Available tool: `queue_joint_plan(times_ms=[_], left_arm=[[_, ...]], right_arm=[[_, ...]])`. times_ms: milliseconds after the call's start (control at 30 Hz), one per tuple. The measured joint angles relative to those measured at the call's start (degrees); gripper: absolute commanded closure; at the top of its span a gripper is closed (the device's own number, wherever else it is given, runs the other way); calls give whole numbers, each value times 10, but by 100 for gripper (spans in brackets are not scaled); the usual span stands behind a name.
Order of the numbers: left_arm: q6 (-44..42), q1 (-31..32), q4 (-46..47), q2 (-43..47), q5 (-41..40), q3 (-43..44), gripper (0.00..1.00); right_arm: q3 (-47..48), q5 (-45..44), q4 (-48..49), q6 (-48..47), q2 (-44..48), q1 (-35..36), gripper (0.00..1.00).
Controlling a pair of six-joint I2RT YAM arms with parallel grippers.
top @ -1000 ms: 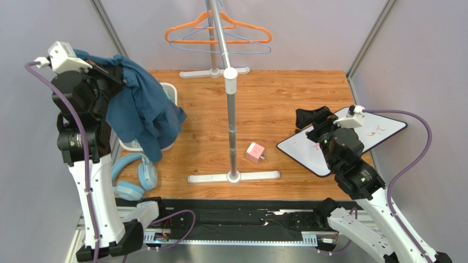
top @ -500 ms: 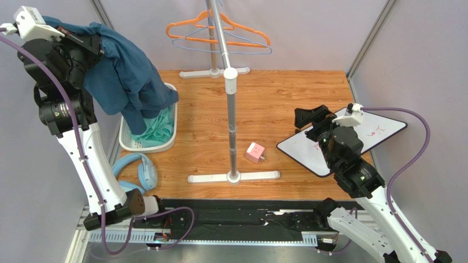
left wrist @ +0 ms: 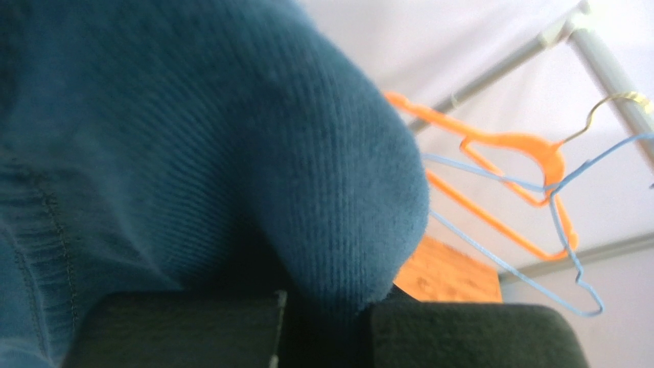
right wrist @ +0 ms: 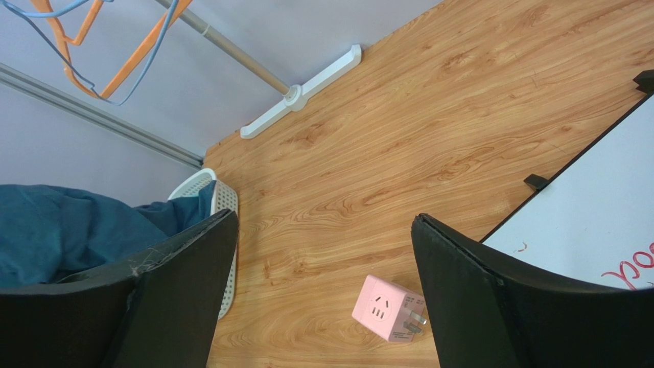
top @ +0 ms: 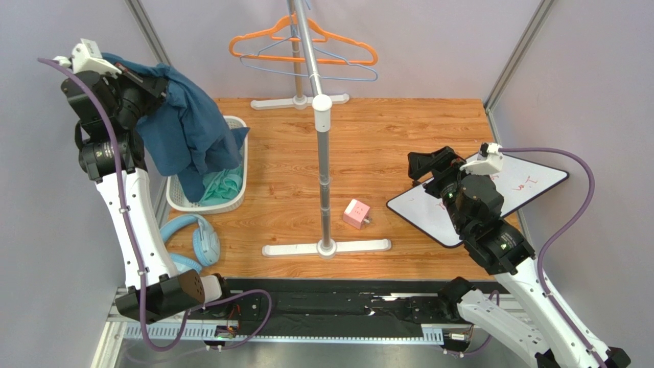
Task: Remove the t-shirt from the hanger
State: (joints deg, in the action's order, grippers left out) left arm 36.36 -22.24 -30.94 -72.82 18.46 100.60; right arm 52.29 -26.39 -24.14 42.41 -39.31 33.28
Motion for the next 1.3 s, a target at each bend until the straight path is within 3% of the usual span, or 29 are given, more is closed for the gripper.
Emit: queue_joint_plan(times_ms=[267,533,733,967,1100,1300], left_arm=[[-8,29,31,-34,65,-138,100],[-37,38,32,41,-46,-296,100],[-35,-32,27,92,-123,-297,100],[-51,-44,16,120,-198,-253,100],[-57,-44,24,111,-178,-251,100],[-65,-22,47,41,-79,-252,100]], right_arm=[[0,10,0,13,-7,0,11],[-4,21,2,19,-23,0,11],[-5,28,2,21,-26,0,11],[-5,29,2,21,-26,0,11],[-5,30,2,21,-27,0,11],[-5,30,2,21,-27,0,11]])
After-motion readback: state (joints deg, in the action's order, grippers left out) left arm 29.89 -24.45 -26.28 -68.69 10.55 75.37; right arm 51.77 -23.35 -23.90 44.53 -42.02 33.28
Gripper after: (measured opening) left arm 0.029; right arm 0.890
